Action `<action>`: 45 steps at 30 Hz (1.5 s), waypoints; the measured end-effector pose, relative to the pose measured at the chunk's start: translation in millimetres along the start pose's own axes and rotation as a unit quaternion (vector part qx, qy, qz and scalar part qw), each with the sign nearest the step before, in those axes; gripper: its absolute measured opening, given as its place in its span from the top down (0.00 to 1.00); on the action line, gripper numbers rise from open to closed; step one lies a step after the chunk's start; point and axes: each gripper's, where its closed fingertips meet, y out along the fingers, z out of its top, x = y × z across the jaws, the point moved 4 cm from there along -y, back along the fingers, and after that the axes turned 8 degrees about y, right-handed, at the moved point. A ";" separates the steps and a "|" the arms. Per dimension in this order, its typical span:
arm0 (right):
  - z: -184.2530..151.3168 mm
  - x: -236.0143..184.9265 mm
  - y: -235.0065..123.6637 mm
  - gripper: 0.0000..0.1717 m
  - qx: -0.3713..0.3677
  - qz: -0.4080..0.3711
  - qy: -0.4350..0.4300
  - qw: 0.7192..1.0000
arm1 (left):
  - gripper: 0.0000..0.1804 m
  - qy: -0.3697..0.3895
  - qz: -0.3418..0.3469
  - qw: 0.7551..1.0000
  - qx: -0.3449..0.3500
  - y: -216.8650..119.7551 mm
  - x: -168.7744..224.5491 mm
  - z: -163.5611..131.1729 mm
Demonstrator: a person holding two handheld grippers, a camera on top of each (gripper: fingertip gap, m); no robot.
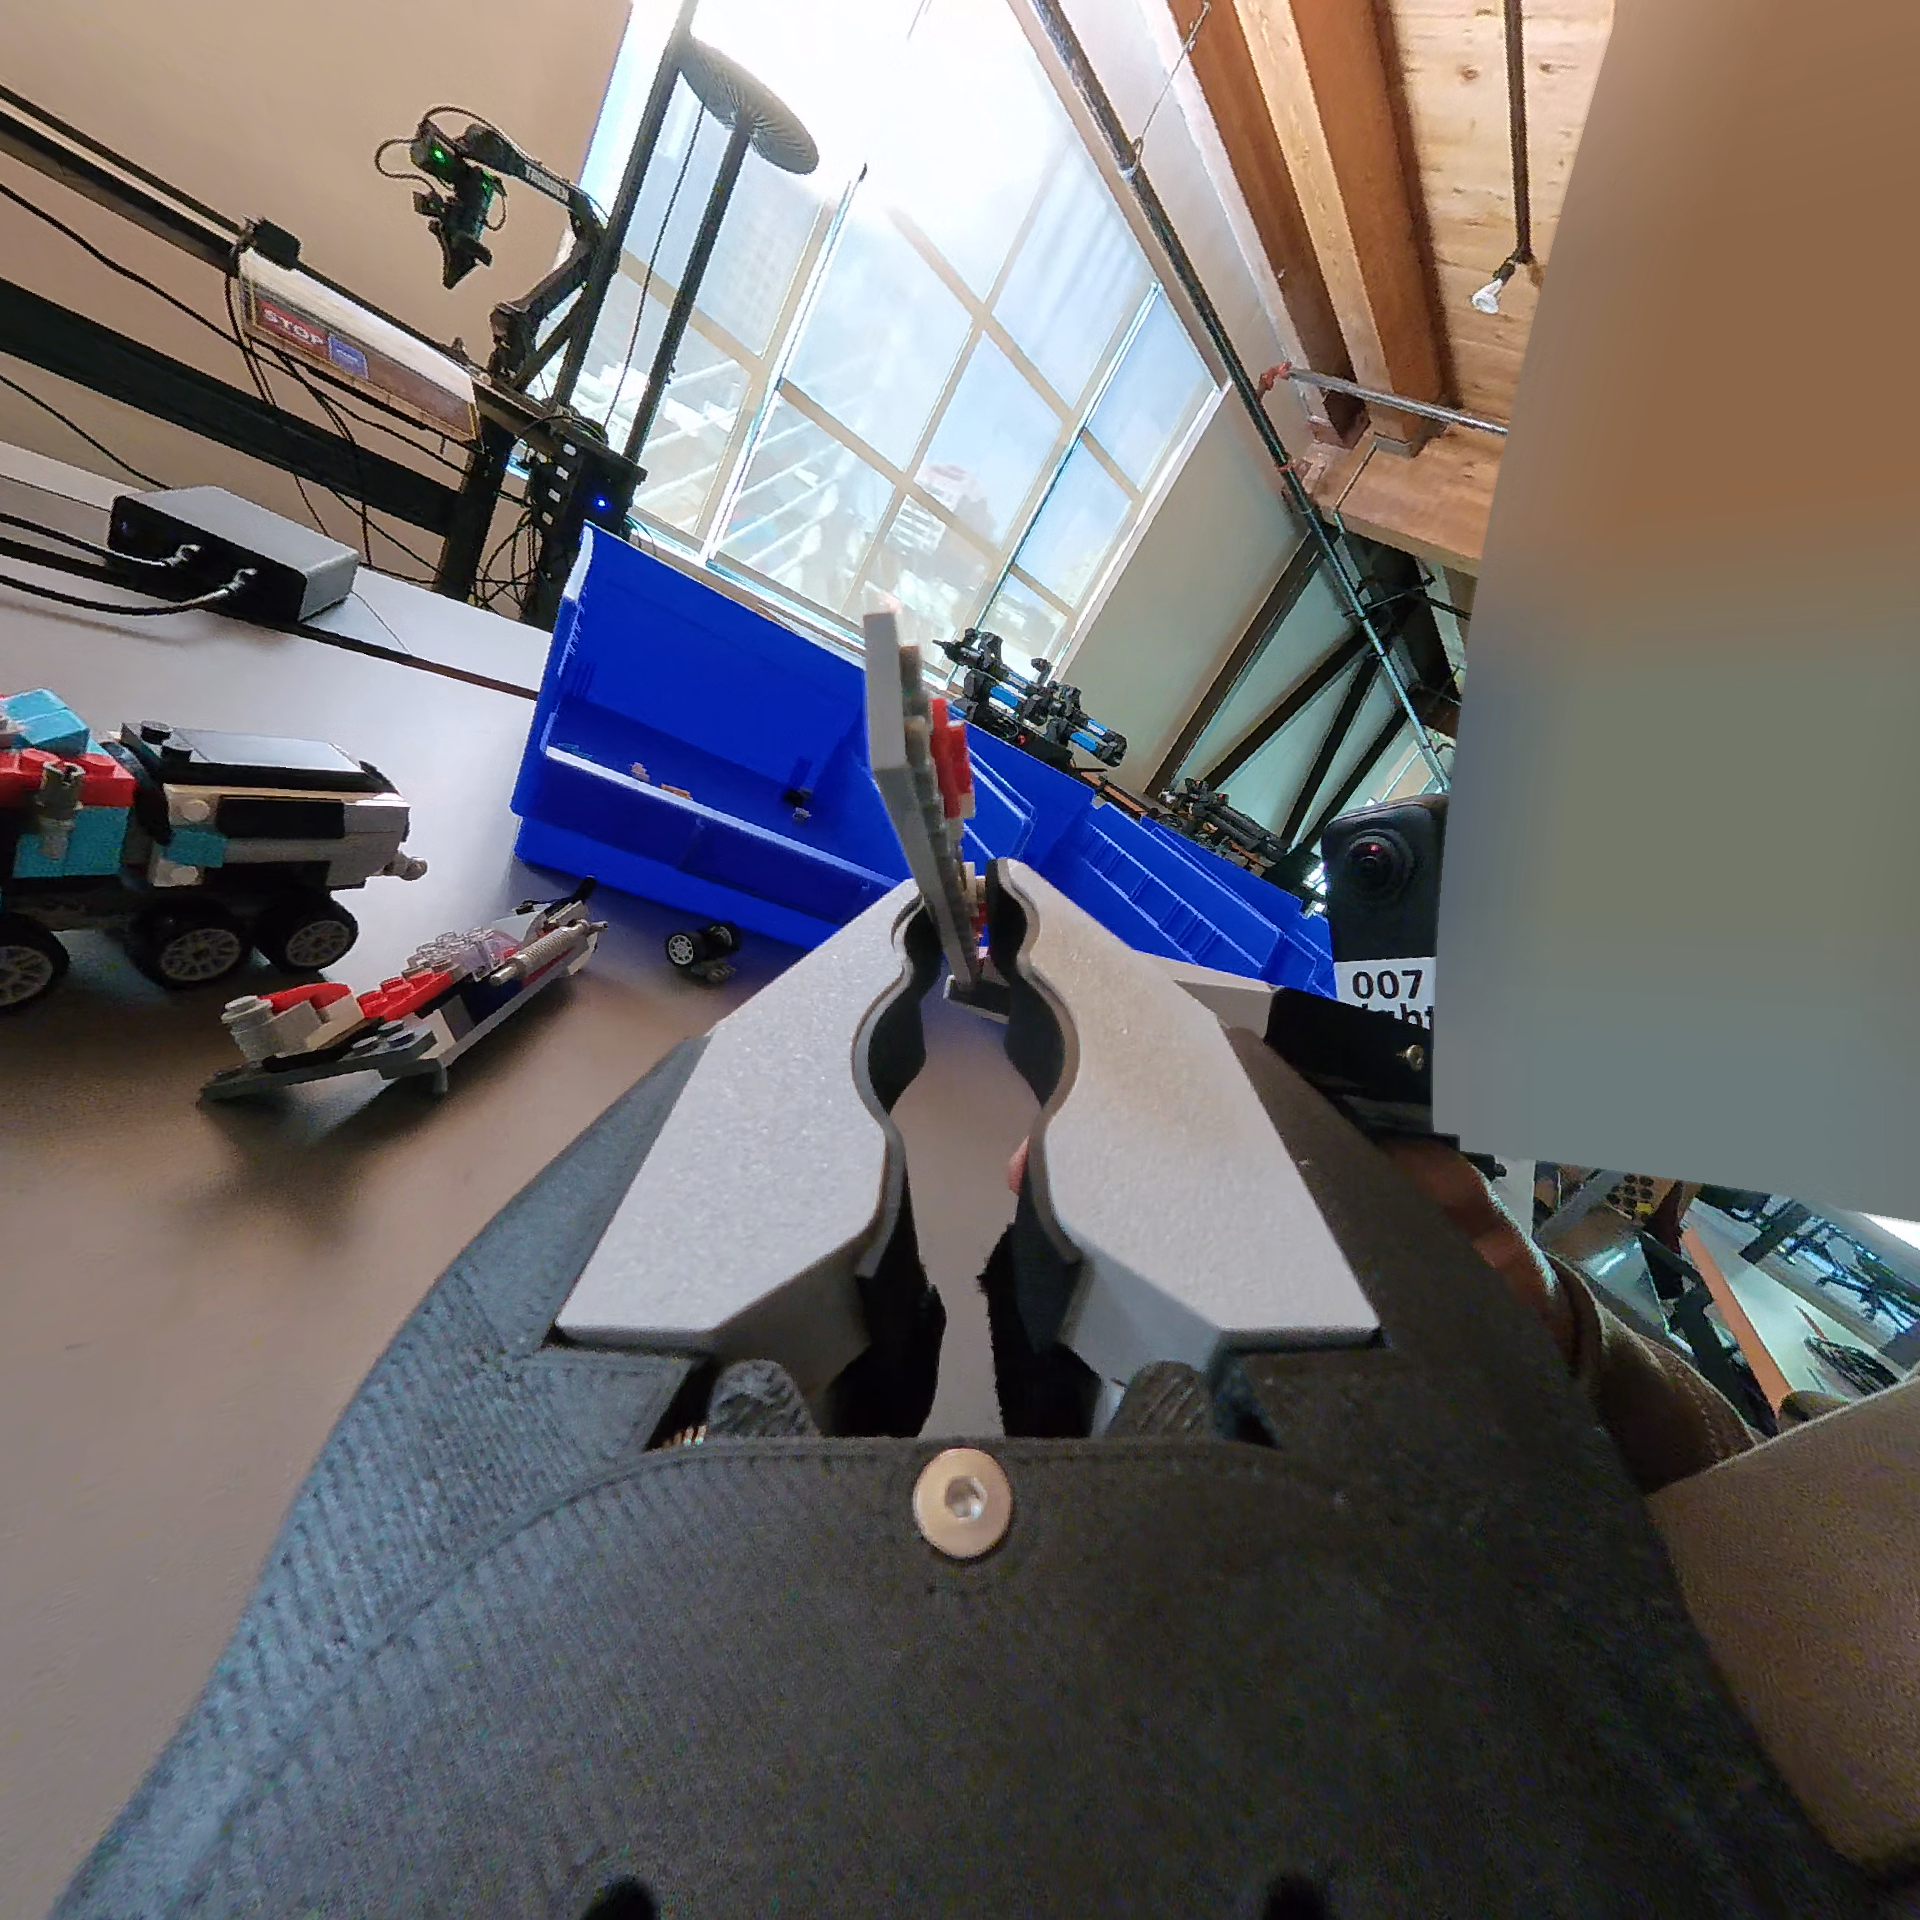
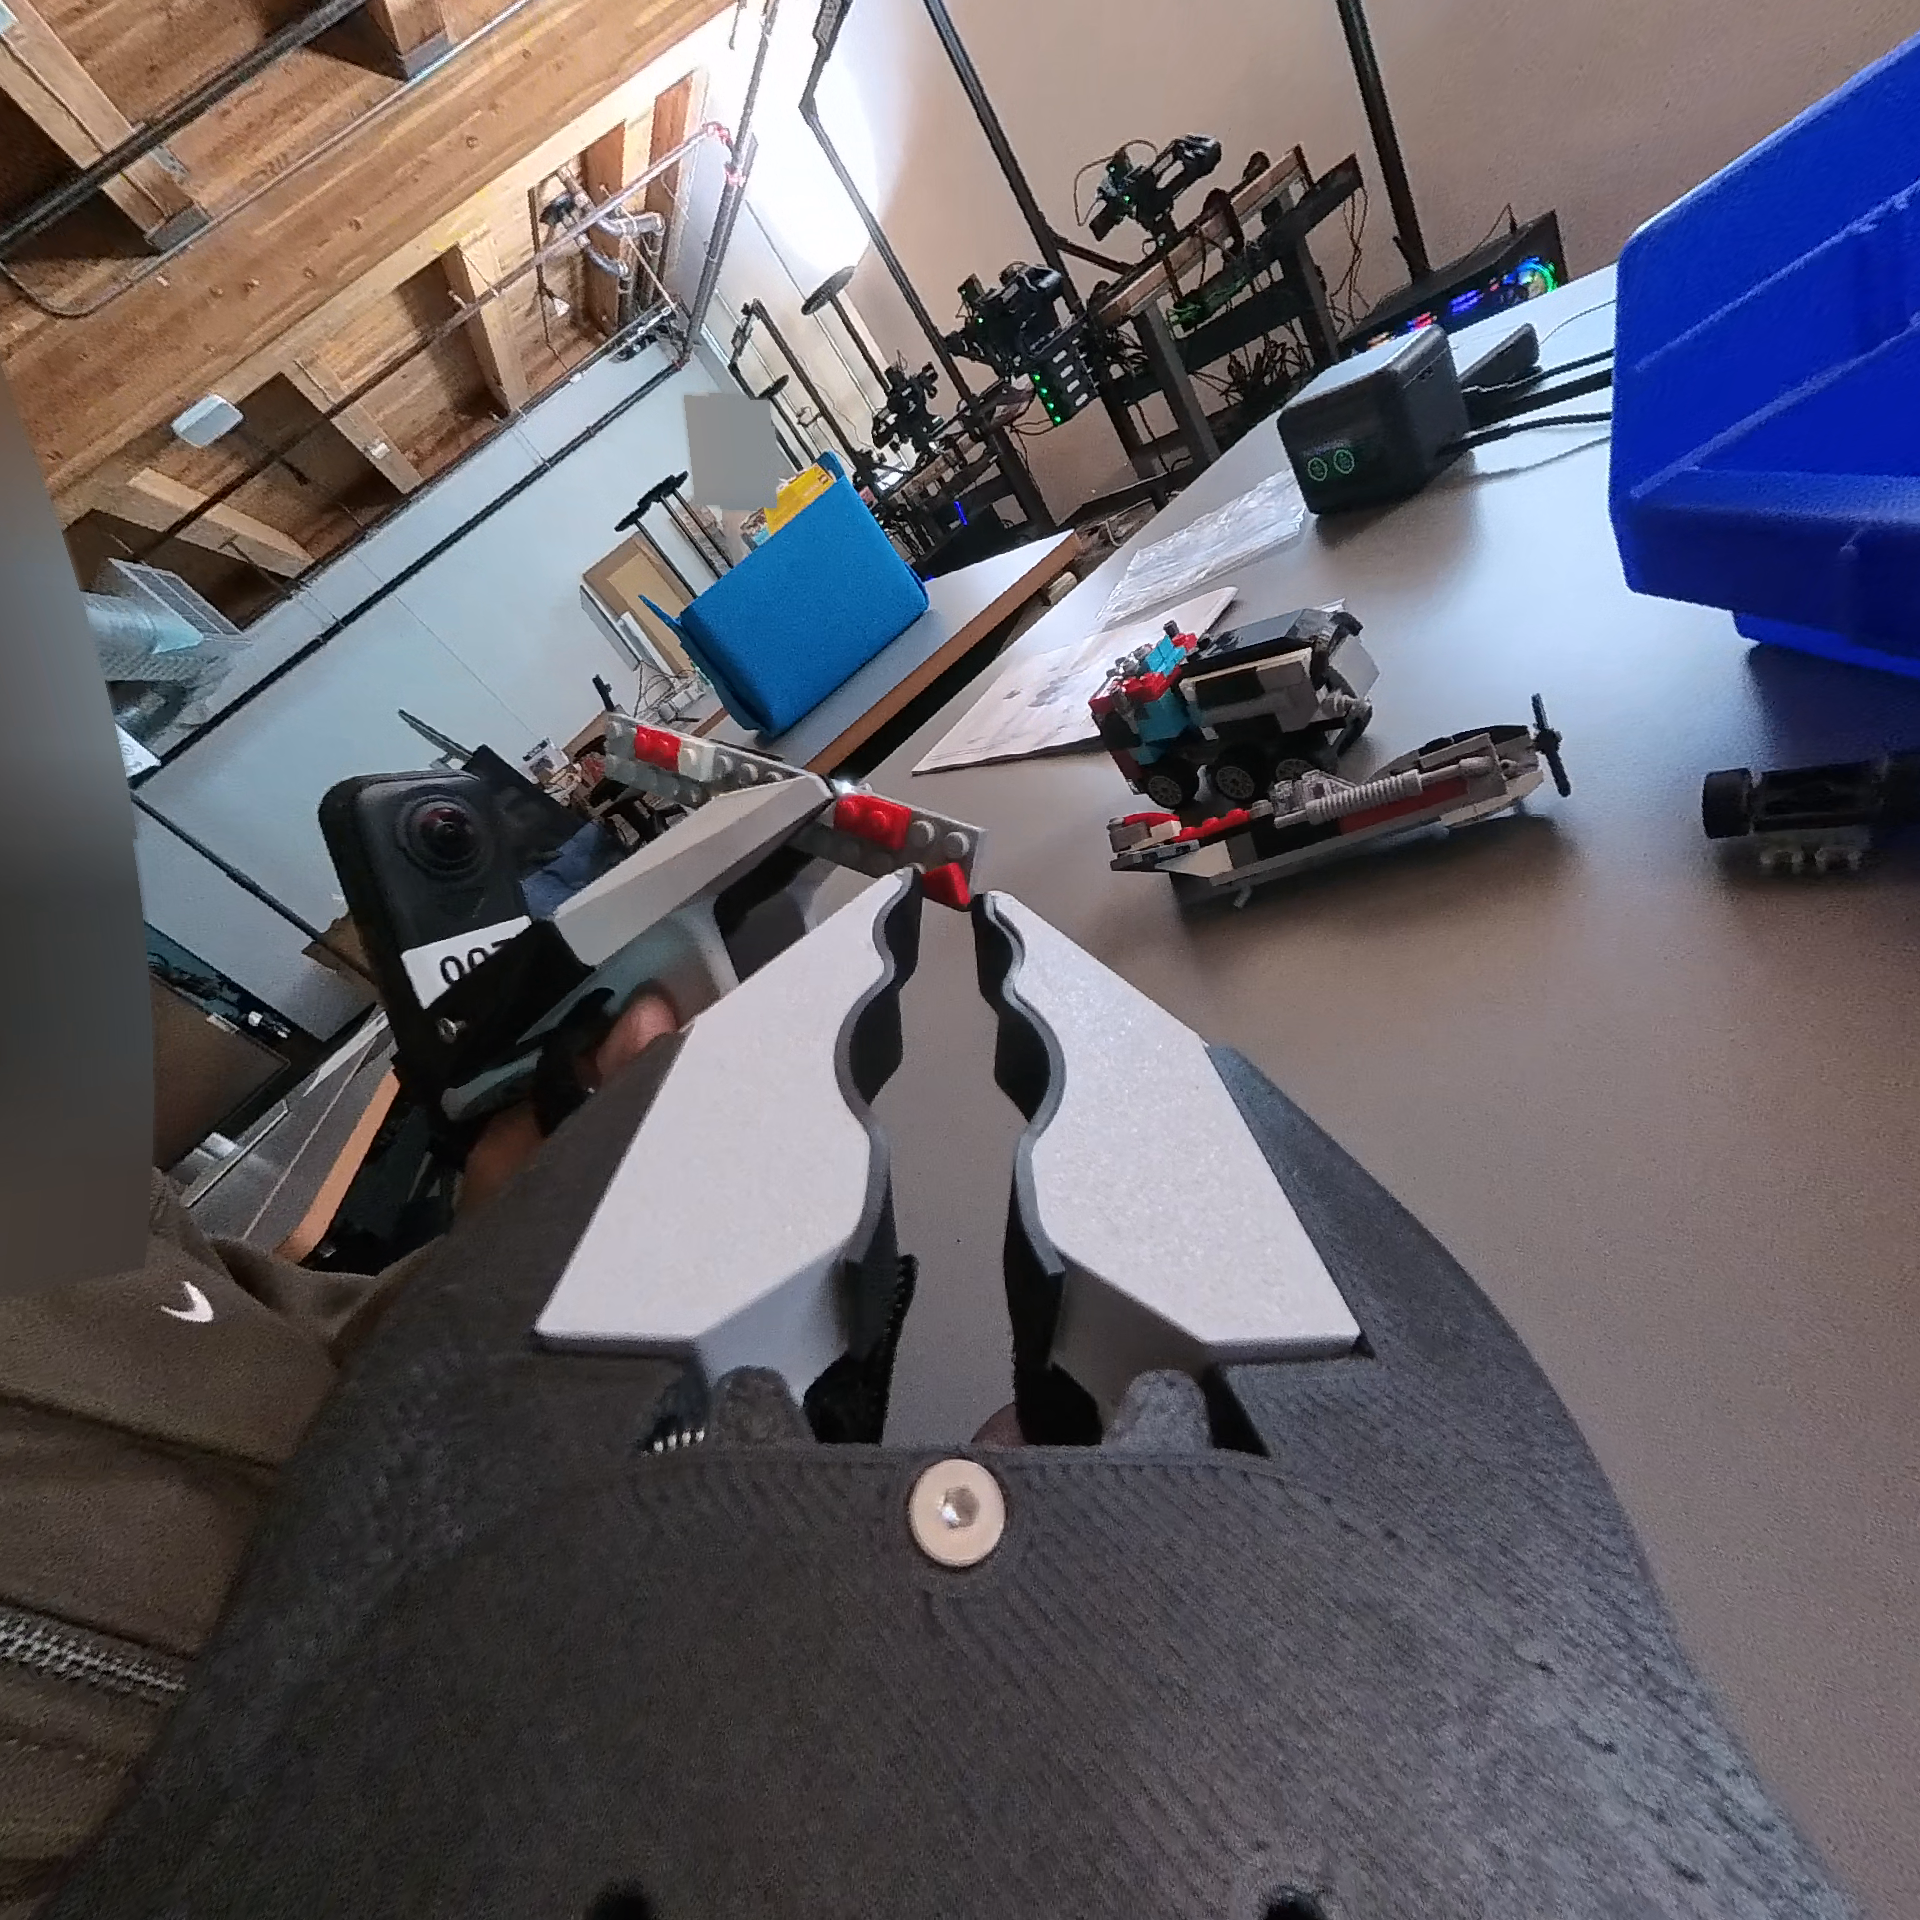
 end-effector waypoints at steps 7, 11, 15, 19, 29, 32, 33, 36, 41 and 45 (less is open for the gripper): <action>-0.7 0.6 0.7 0.95 -0.002 -0.024 -0.016 1.000 | 0.95 0.035 0.020 0.999 -0.012 0.7 0.9 -0.5; -1.1 1.2 1.5 0.96 -0.006 -0.048 -0.044 0.998 | 0.95 0.044 0.029 0.998 -0.018 1.6 0.6 -1.4; -0.9 1.3 2.2 0.96 -0.009 -0.065 -0.065 0.996 | 0.95 0.041 0.031 0.998 -0.021 2.3 -0.6 -1.9; -1.1 1.2 2.5 0.96 -0.015 -0.086 -0.089 0.992 | 0.95 0.040 0.034 0.998 -0.024 2.7 -1.3 -2.5; -1.9 1.5 2.7 0.96 -0.023 -0.133 -0.148 0.980 | 0.95 0.049 0.043 0.997 -0.034 4.2 -1.3 -4.3; -1.7 1.8 2.0 0.97 -0.020 -0.140 -0.162 0.977 | 0.95 0.051 0.042 0.997 -0.037 4.8 -1.0 -4.9; -1.8 1.8 1.9 0.97 -0.019 -0.142 -0.166 0.976 | 0.95 0.050 0.042 0.997 -0.037 4.8 -1.2 -4.9; -2.8 1.5 1.5 1.00 -0.019 -0.138 -0.167 0.976 | 0.95 0.037 0.041 0.998 -0.038 5.1 -3.5 -5.3; -6.0 2.3 -4.4 0.95 -0.040 -0.099 -0.204 0.973 | 0.95 -0.078 0.012 0.996 -0.039 4.6 -19.2 -4.3; 5.5 4.5 -17.5 0.84 -0.035 -0.061 -0.283 0.956 | 0.95 -0.274 -0.092 0.954 -0.074 11.2 -26.7 -11.2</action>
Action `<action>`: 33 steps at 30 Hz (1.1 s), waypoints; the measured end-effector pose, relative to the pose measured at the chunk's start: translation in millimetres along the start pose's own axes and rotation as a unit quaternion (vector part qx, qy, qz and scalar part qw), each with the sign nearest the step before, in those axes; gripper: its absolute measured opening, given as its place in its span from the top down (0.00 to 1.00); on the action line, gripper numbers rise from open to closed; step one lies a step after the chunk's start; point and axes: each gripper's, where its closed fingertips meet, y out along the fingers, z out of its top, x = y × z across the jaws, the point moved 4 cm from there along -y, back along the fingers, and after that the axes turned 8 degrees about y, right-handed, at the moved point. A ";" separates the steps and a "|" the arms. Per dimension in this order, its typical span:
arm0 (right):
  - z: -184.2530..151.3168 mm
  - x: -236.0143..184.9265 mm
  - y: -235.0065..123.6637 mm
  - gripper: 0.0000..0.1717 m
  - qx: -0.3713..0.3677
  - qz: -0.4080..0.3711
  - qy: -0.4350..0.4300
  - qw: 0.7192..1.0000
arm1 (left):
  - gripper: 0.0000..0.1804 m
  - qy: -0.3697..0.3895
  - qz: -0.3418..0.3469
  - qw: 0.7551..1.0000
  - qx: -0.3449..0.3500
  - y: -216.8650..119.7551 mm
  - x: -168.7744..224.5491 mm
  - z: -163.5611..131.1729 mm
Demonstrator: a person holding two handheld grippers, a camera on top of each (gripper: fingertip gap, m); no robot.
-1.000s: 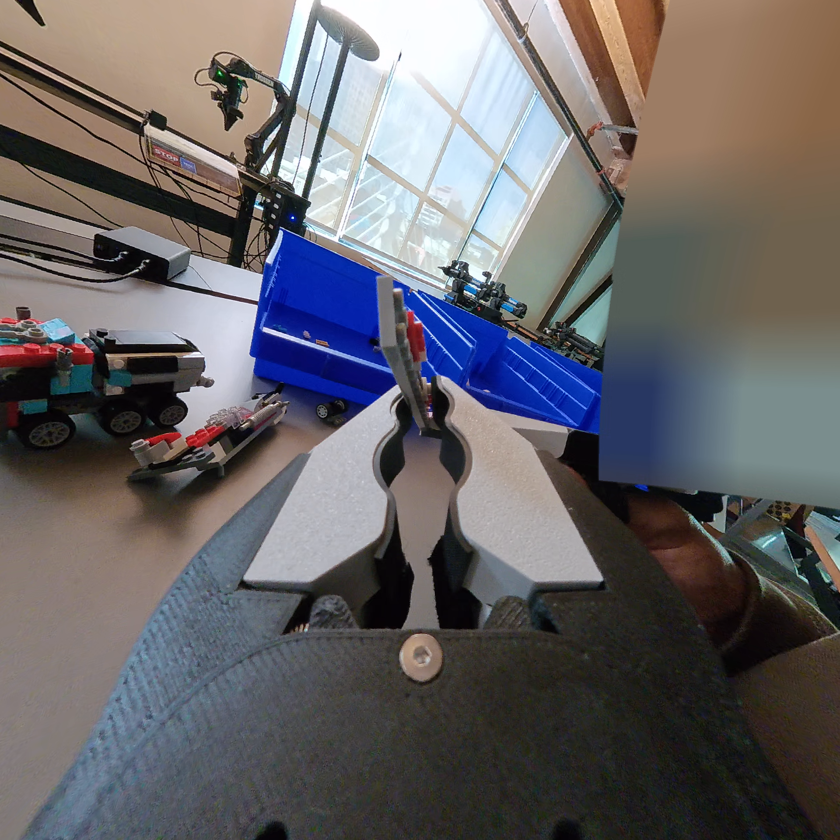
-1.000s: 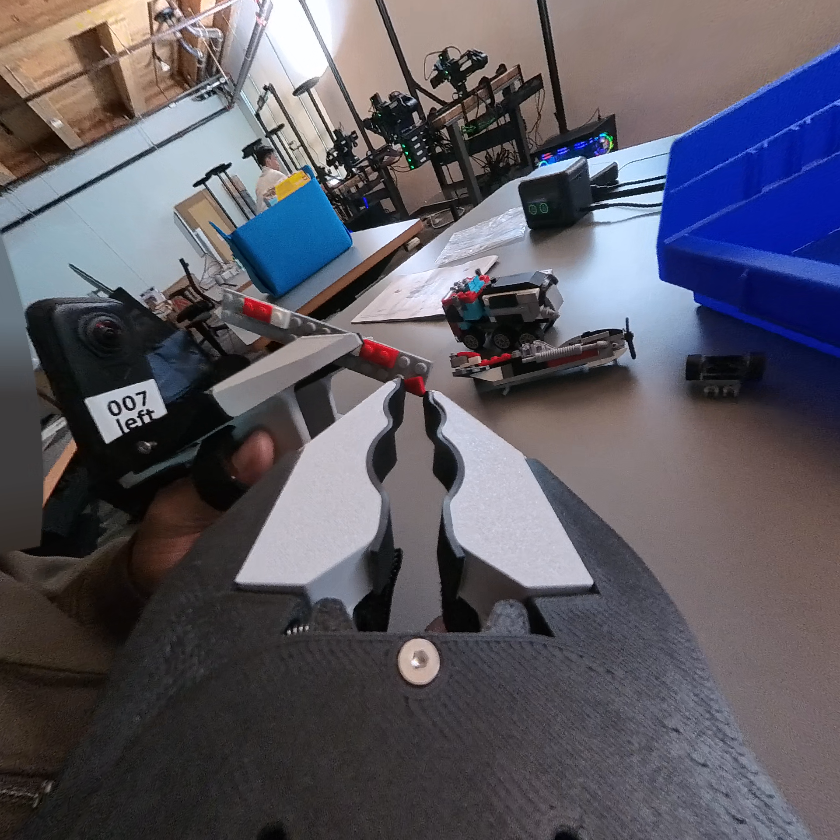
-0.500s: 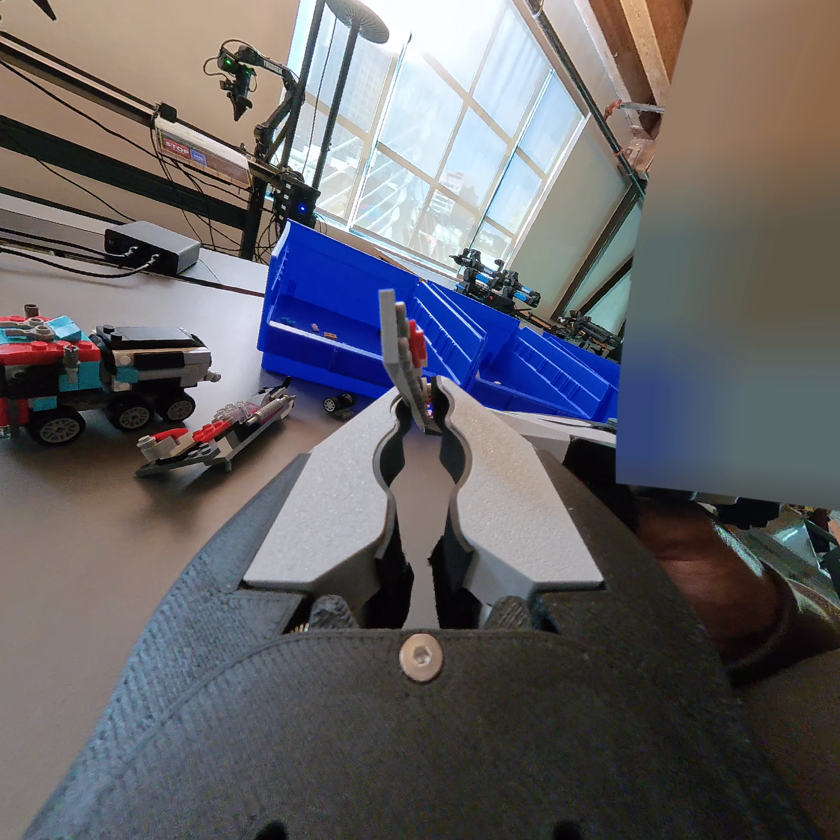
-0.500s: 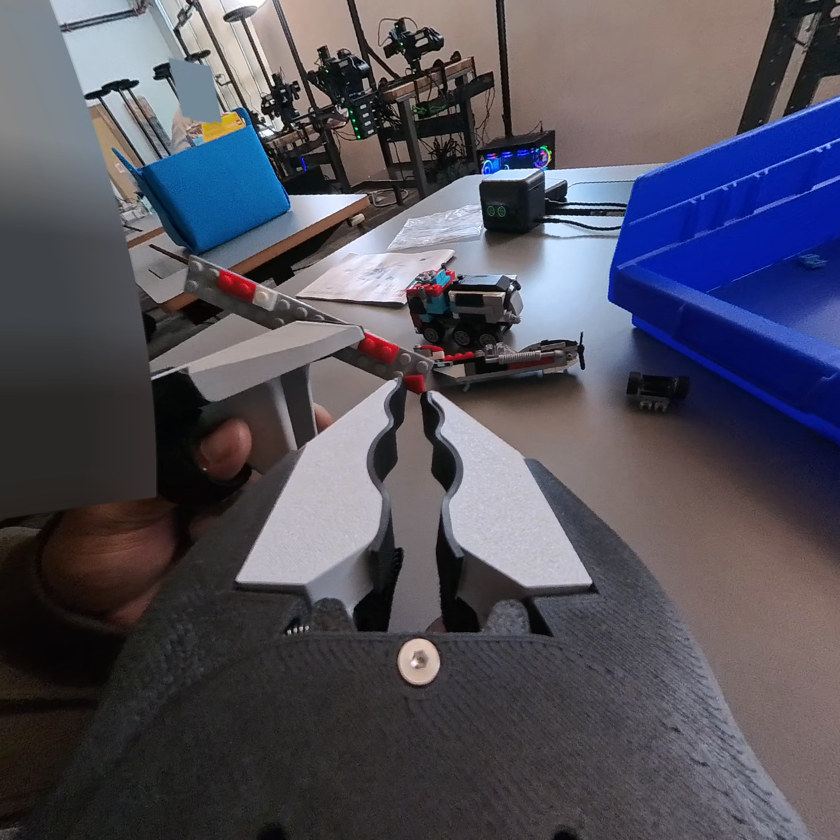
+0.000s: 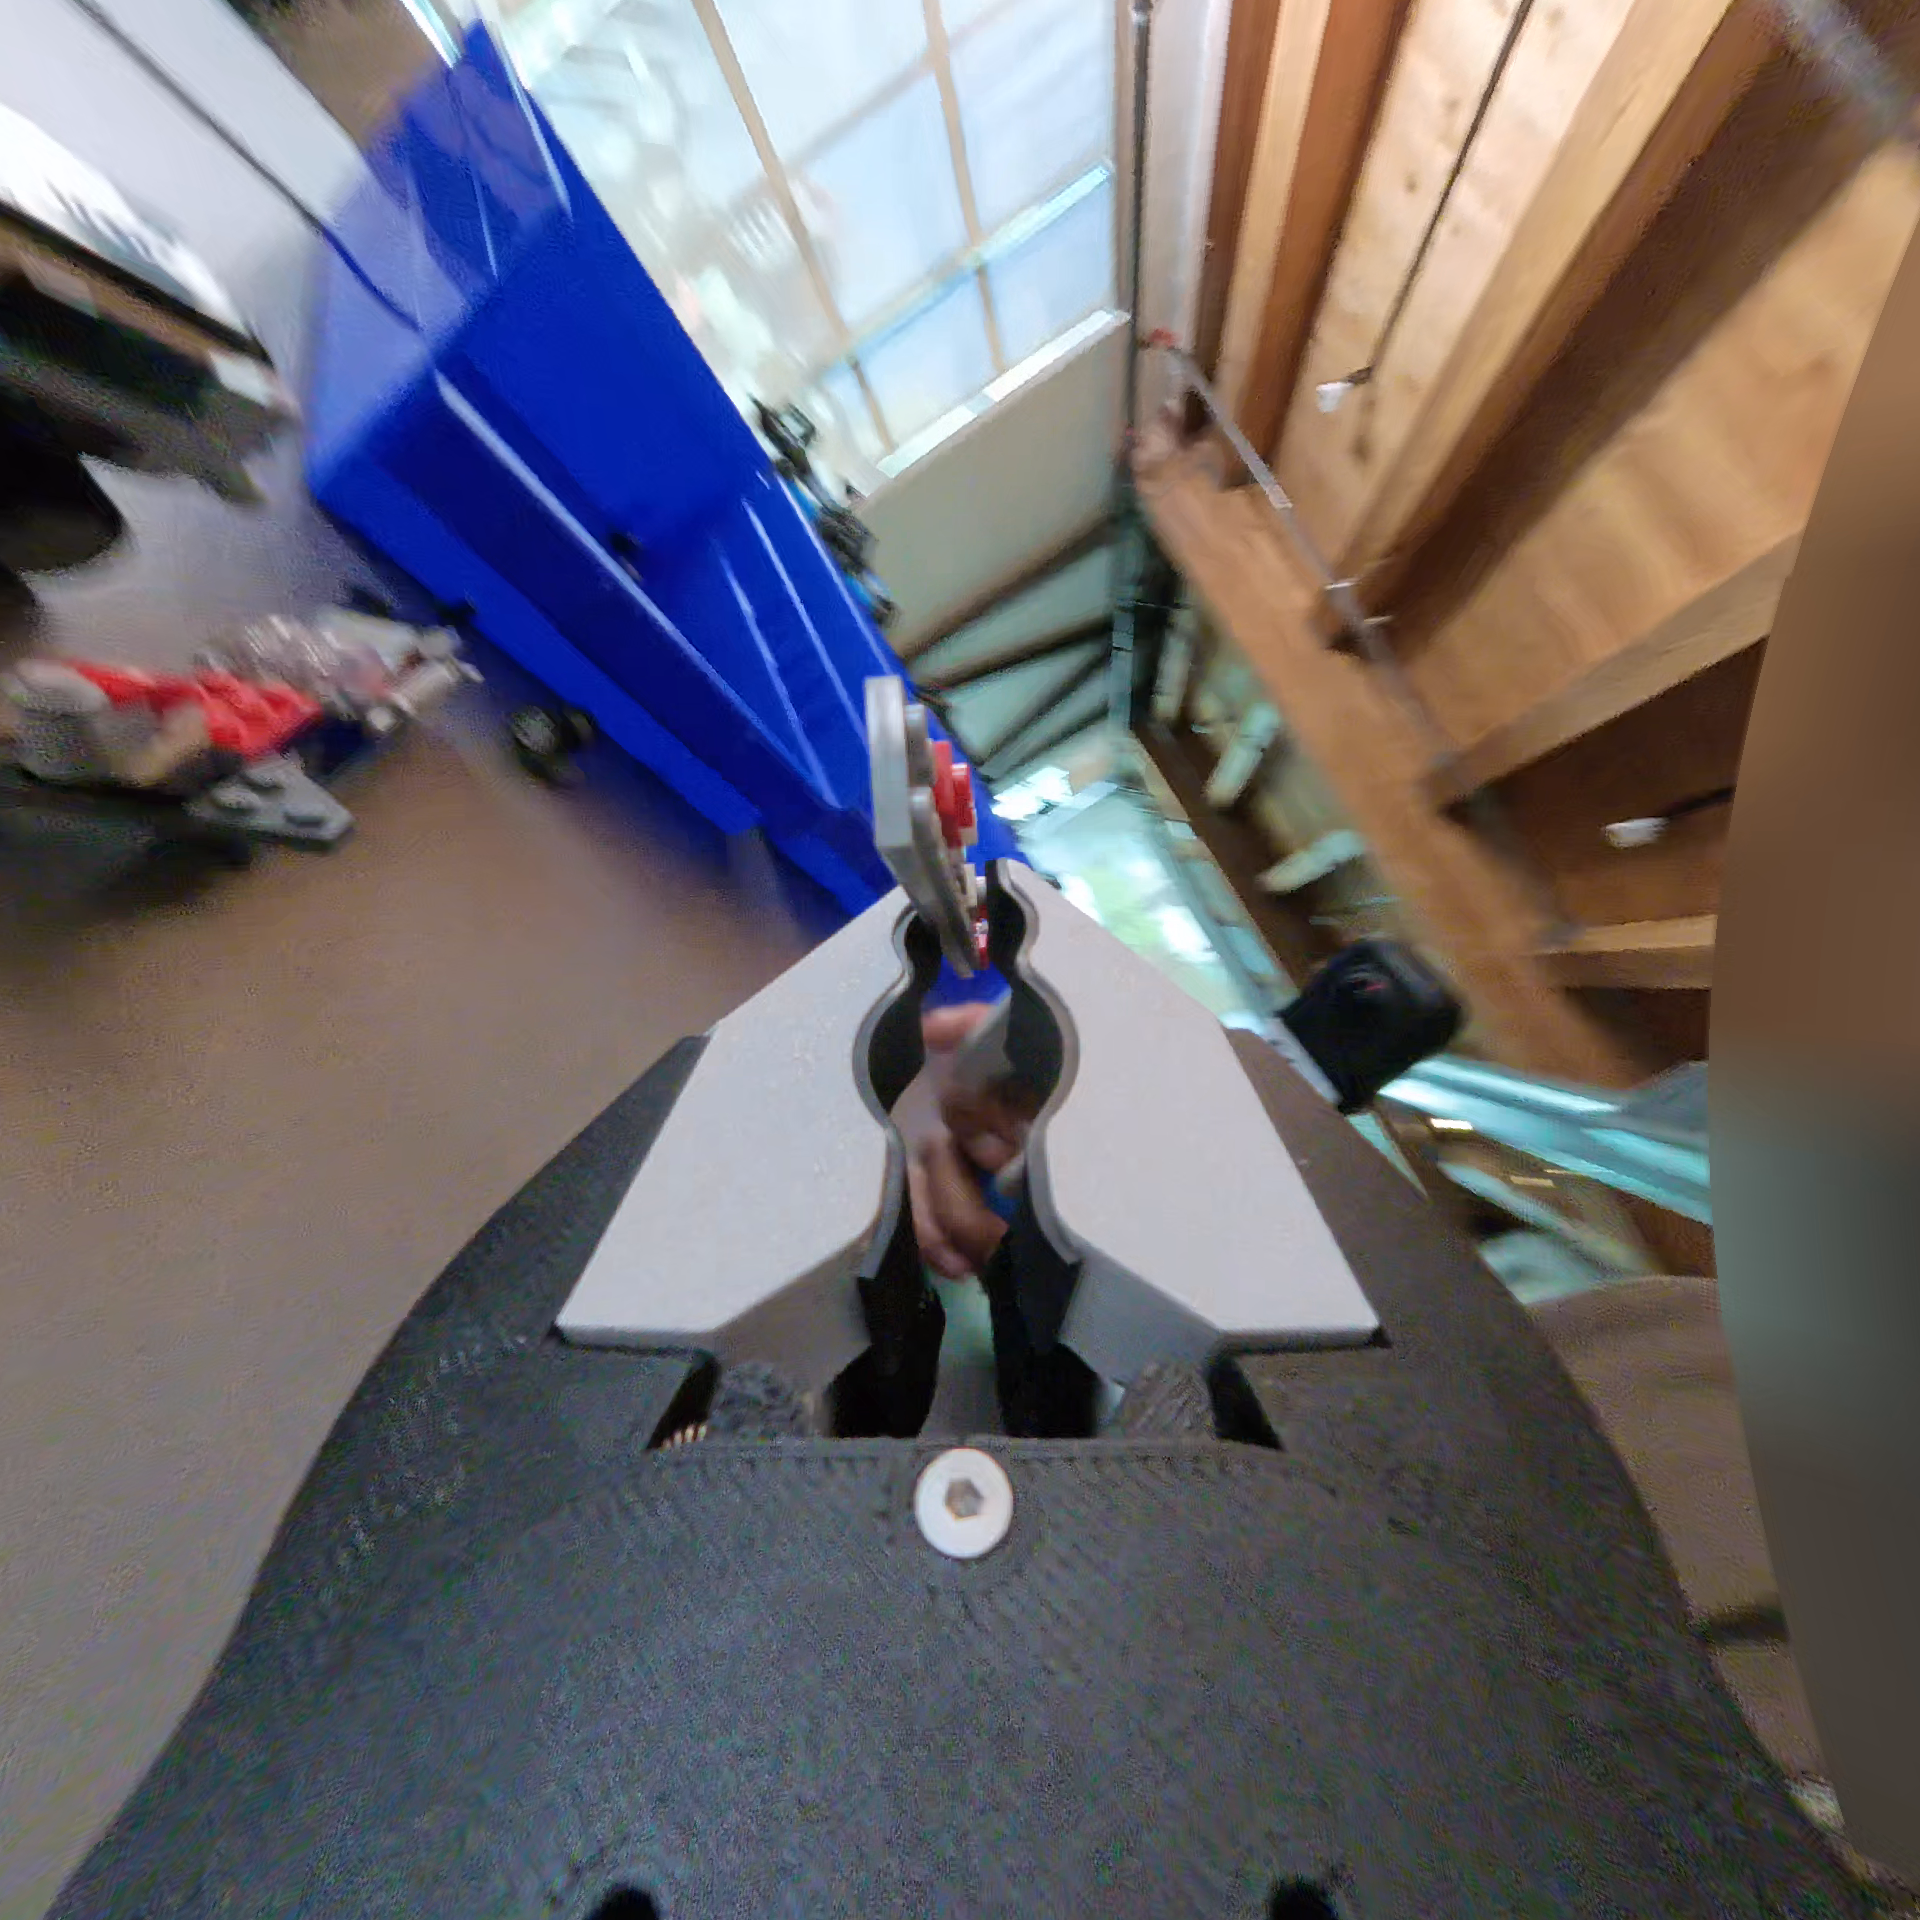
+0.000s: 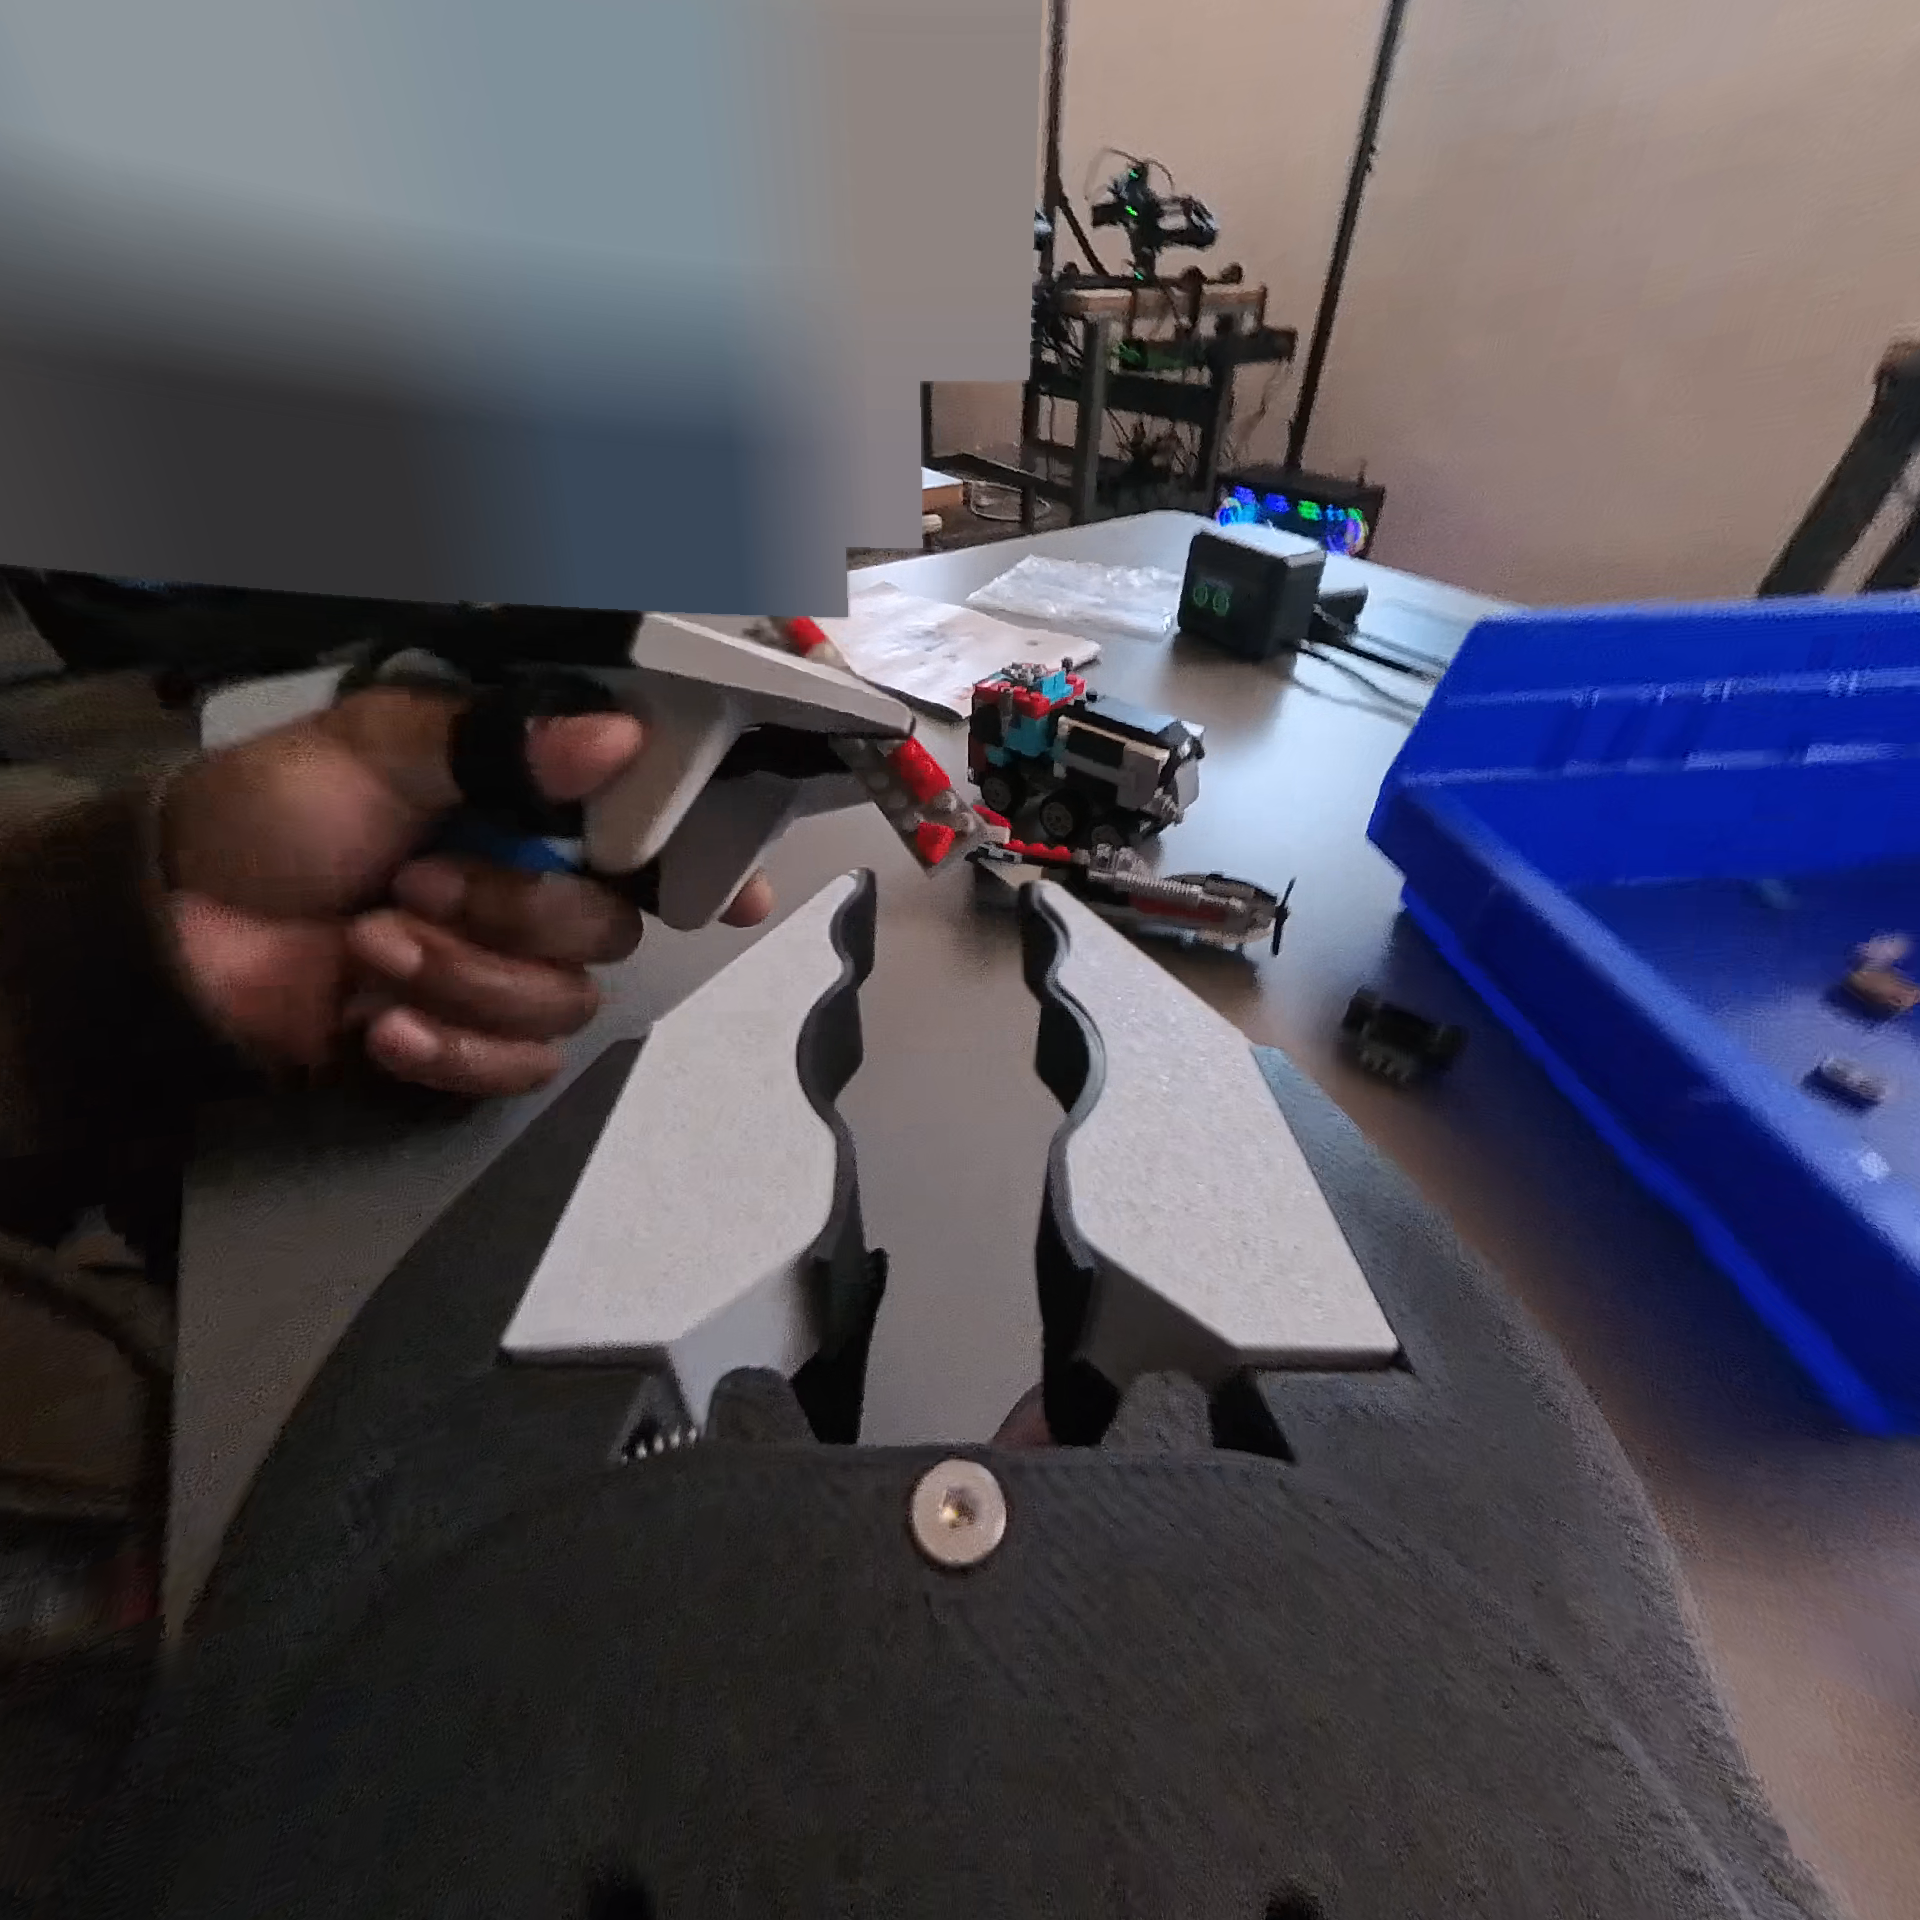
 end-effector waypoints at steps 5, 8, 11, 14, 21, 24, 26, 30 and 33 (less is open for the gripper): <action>8.3 3.9 -7.7 0.77 0.017 0.059 -0.106 0.992 | 0.95 -0.108 -0.046 0.992 -0.045 6.1 -8.6 -1.9; 8.9 2.6 -6.9 0.75 0.020 0.071 -0.127 0.989 | 0.95 -0.111 -0.051 0.990 -0.064 12.7 -1.5 -6.7; 4.0 2.1 -6.0 0.76 0.010 0.054 -0.162 0.985 | 0.95 -0.121 -0.060 0.988 -0.075 18.8 5.6 -12.9; 3.1 0.4 -8.0 0.85 0.012 0.038 -0.180 0.983 | 0.94 -0.122 -0.059 0.988 -0.080 22.5 8.5 -17.0; 3.0 0.0 -10.3 0.91 0.013 0.030 -0.132 0.991 | 0.94 -0.113 -0.047 0.991 -0.057 25.0 10.9 -17.3; 3.7 -3.6 -10.9 0.91 0.020 0.017 -0.107 0.994 | 0.94 -0.114 -0.040 0.993 -0.016 24.6 8.9 -11.5; 1.9 -6.6 -10.9 0.91 0.025 0.008 -0.093 0.995 | 0.95 -0.106 -0.039 0.993 -0.016 24.9 8.8 -11.3; 0.2 -8.6 -11.9 0.91 0.027 0.000 -0.117 0.993 | 0.97 -0.074 -0.028 0.996 -0.044 24.8 7.3 -11.5; 6.2 -9.4 -17.1 0.86 0.042 0.020 -0.152 0.987 | 0.97 -0.055 -0.014 0.996 -0.063 24.8 3.2 -5.1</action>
